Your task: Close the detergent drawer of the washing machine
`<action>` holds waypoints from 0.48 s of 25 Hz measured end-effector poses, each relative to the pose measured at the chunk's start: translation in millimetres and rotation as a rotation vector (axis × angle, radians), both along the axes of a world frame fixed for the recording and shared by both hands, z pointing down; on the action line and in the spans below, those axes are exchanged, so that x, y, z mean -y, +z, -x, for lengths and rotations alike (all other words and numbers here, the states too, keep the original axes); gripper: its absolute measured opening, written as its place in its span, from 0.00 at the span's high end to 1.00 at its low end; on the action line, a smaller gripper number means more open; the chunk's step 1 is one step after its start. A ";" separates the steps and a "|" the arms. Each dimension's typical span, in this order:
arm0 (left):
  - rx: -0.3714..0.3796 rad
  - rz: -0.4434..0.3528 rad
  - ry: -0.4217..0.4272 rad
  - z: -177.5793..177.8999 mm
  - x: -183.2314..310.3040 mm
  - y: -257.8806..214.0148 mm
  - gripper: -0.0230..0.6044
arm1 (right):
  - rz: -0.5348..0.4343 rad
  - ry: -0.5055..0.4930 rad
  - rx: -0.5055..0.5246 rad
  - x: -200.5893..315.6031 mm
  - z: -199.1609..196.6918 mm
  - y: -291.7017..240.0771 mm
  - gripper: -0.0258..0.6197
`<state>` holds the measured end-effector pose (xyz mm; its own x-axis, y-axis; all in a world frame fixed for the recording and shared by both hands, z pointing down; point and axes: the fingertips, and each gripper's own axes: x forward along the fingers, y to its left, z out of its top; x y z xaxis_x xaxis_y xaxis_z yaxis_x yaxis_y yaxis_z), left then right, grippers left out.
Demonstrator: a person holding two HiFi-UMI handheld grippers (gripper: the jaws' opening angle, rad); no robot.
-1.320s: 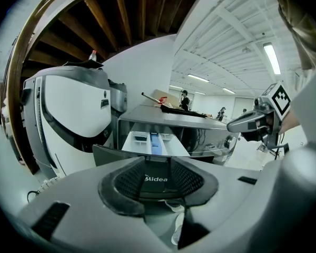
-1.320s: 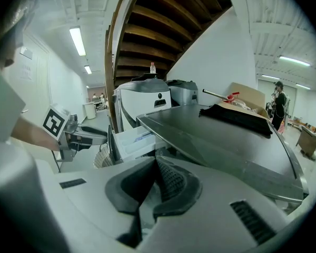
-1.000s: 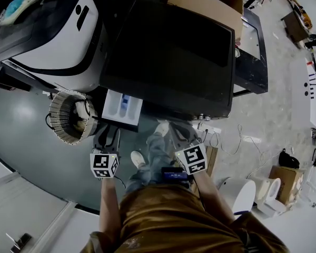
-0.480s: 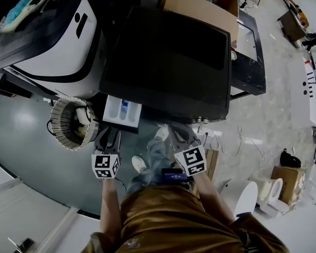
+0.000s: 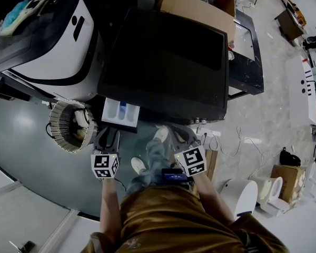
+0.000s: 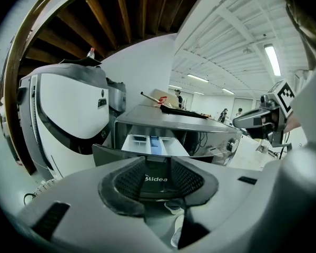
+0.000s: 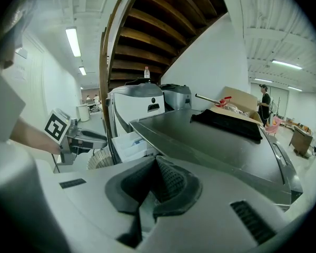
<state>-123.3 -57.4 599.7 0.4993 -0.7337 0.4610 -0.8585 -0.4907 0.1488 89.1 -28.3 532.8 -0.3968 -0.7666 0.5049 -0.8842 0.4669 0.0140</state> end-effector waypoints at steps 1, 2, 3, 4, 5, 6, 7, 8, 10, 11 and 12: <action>-0.001 0.000 -0.001 -0.3 1.3 -0.1 0.71 | 0.000 -0.001 -0.001 0.3 0.1 -0.2 0.94; -0.002 0.000 -0.001 -0.5 2.7 -0.1 0.71 | 0.000 -0.002 -0.002 0.7 0.2 -0.3 0.94; -0.002 0.001 -0.001 -0.6 4.0 0.0 0.71 | 0.001 -0.002 -0.002 1.0 0.3 -0.3 0.94; -0.002 0.001 0.000 -0.8 5.3 -0.1 0.71 | 0.002 -0.003 -0.002 1.5 0.3 -0.4 0.94; -0.001 0.000 0.000 -0.9 6.2 -0.2 0.71 | 0.001 -0.002 -0.002 2.1 0.2 -0.7 0.94; -0.002 -0.001 0.001 -1.0 7.0 -0.4 0.71 | -0.001 0.000 -0.001 3.0 -0.2 -1.2 0.94; -0.003 -0.002 0.001 -1.4 7.8 -0.4 0.71 | -0.002 0.002 -0.001 3.8 -0.8 -1.5 0.94; -0.005 -0.003 0.001 -1.8 8.7 -0.3 0.71 | -0.001 0.006 -0.001 4.5 -1.7 -1.5 0.94; -0.009 -0.002 0.002 -2.8 10.7 0.1 0.71 | 0.004 0.014 -0.004 5.2 -3.5 -0.3 0.94; -0.009 -0.002 0.004 -3.3 12.0 0.2 0.71 | 0.006 0.015 -0.006 5.6 -4.0 0.5 0.94; -0.010 -0.002 0.005 -3.9 13.4 0.3 0.71 | 0.009 0.015 -0.008 6.0 -4.2 1.4 0.94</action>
